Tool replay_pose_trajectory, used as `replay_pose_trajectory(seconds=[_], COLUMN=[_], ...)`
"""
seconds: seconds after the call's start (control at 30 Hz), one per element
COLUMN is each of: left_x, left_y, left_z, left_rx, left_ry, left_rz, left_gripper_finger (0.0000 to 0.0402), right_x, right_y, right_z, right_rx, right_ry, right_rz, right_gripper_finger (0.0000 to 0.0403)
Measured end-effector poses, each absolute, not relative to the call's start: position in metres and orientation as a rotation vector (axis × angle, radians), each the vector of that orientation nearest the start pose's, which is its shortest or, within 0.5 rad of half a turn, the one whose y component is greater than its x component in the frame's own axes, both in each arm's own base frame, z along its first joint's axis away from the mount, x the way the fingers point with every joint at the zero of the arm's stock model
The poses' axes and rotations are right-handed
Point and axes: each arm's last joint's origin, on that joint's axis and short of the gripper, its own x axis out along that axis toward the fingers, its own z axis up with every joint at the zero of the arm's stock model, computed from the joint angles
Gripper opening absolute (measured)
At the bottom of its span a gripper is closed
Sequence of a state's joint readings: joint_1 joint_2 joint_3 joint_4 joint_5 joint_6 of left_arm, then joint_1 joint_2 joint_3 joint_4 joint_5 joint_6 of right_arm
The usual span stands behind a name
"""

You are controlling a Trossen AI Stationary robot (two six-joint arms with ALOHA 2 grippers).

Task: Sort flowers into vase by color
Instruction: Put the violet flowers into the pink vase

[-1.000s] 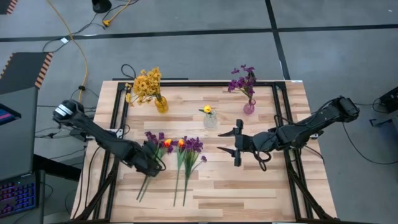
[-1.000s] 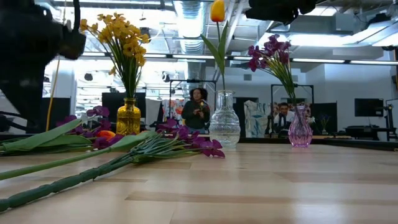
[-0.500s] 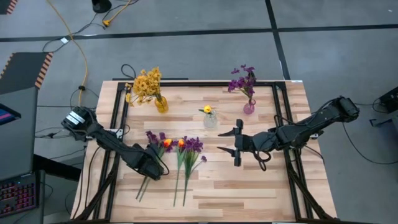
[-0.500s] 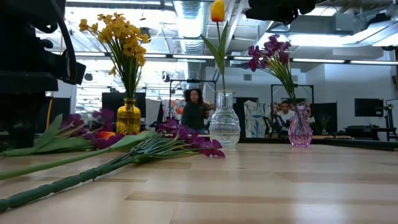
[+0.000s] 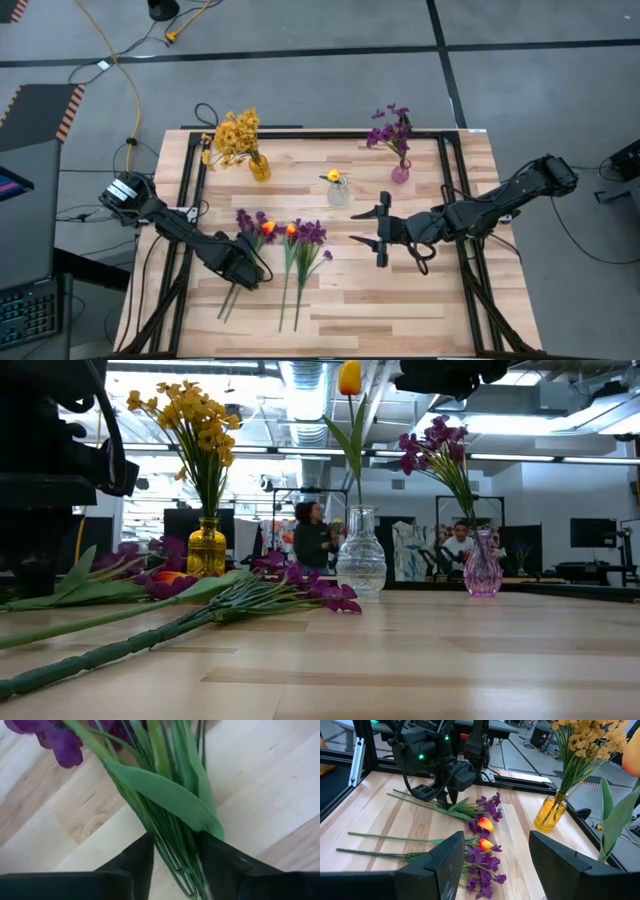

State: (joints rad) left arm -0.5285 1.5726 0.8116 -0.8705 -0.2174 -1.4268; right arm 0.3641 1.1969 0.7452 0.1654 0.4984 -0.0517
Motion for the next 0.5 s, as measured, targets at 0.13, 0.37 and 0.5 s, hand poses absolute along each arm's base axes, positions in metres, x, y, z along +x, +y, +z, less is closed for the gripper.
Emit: replay_pose_trajectory(seconds=[0.13,0.37,0.5], left_x=[0.2061,0.2068,0.2064], left_y=[-0.1133,-0.1139,-0.1141], left_z=[0.1460,0.1459,0.1467], left_rx=[-0.554,-0.562,-0.570], left_ry=[1.301,1.302,1.310], left_rz=[0.798,0.788,0.783], left_gripper_finger=[0.0101,0.0043,0.0013], right_x=[0.2475,0.2475,0.2475], right_y=[0.0795,0.0795,0.0795], right_z=[0.2699,0.2699,0.2699], right_rx=[-0.171,-0.171,-0.171], right_ry=[0.264,0.264,0.264], right_rz=[-0.127,-0.127,-0.127], right_gripper_finger=[0.0250,0.0250,0.0250])
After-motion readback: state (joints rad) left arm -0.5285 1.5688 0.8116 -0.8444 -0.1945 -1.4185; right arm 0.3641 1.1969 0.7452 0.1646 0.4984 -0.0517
